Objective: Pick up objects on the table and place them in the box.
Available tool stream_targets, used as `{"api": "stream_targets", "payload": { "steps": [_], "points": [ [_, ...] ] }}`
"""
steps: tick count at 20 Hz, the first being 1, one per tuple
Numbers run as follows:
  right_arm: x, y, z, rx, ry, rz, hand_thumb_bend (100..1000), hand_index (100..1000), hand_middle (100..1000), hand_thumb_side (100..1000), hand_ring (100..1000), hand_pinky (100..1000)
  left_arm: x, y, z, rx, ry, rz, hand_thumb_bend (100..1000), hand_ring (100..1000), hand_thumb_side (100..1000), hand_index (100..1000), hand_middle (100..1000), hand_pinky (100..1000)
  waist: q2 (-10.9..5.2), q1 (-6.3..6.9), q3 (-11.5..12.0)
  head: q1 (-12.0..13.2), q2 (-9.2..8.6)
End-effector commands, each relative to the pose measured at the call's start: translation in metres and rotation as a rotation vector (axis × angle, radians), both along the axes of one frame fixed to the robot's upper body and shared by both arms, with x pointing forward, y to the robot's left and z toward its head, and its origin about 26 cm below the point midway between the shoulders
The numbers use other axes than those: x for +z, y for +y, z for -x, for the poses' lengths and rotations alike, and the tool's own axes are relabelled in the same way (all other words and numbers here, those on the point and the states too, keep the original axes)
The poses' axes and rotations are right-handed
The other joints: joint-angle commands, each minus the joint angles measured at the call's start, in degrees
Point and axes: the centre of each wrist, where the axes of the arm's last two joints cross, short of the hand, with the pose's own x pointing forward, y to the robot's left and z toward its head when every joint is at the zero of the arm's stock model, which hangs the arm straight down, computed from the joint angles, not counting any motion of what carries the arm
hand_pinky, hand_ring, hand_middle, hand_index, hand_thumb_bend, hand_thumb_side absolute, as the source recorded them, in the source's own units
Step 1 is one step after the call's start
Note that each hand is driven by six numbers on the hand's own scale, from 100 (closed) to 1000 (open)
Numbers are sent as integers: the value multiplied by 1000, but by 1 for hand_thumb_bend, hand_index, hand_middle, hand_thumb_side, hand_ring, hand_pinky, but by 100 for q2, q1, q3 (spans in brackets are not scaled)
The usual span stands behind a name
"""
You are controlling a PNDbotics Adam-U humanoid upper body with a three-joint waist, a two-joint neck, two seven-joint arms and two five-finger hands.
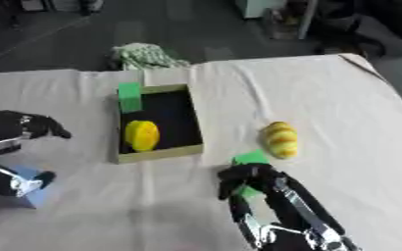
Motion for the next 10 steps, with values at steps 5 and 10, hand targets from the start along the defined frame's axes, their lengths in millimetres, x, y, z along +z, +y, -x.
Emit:
{"api": "stream_targets", "payload": {
  "steps": [5,10],
  "points": [
    [8,1,1,20,-32,16,100,766,556,407,583,725,22,28,20,81,-13,-136,499,802,482,931,829,832,-88,-9,-72,104,-37],
    [7,0,1,21,-31,16,100,766,555,406,582,725,26,32,15,147,-11,-124,485,789,484,923,809,823,-95,-22,-70,101,-36]
  ]
}}
